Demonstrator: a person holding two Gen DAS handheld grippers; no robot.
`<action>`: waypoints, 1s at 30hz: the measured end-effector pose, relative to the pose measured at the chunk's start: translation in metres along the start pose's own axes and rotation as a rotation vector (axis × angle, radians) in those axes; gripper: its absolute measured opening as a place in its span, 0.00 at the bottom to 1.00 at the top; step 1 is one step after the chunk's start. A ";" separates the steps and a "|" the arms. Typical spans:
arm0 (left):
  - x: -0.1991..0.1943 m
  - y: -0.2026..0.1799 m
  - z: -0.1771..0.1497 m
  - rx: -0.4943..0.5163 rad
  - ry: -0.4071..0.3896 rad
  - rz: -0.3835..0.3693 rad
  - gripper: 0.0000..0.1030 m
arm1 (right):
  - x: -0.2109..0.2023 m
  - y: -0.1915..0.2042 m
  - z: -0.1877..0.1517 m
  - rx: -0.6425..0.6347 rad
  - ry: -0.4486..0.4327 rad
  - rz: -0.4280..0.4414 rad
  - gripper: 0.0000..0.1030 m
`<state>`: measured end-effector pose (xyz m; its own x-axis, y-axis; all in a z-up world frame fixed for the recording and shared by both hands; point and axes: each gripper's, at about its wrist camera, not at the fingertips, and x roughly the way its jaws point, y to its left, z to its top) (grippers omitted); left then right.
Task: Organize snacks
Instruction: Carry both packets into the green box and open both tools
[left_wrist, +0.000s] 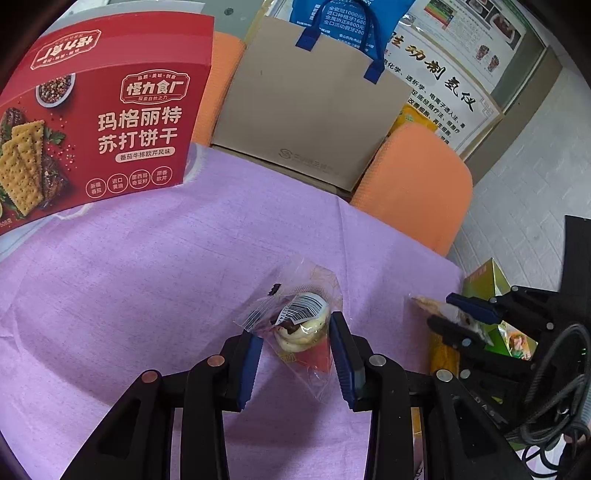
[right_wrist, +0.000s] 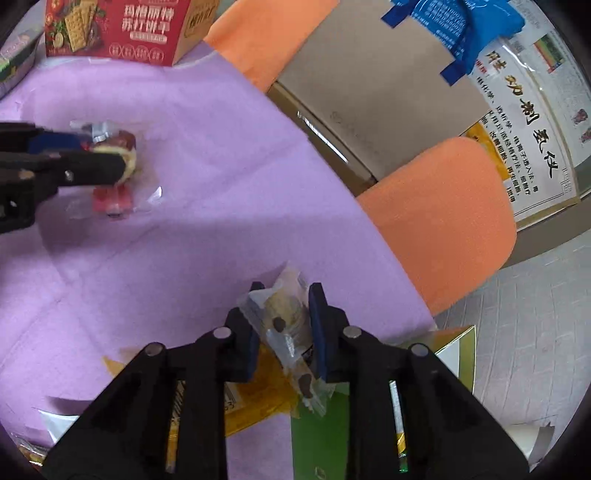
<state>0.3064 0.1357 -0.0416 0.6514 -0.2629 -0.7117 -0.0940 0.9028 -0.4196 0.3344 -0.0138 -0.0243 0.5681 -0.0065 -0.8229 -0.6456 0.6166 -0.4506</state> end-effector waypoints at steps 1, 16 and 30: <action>-0.001 0.001 0.000 0.000 -0.004 0.002 0.35 | -0.006 -0.003 0.001 0.018 -0.022 0.000 0.17; -0.021 -0.022 -0.001 0.071 -0.062 -0.063 0.35 | -0.150 -0.068 -0.078 0.398 -0.285 0.147 0.12; -0.041 -0.203 -0.033 0.348 0.051 -0.282 0.35 | -0.164 -0.137 -0.217 0.569 -0.178 -0.116 0.12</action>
<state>0.2737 -0.0478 0.0541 0.5766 -0.5235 -0.6272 0.3464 0.8520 -0.3926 0.2185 -0.2684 0.0976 0.7270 0.0028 -0.6867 -0.2284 0.9441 -0.2379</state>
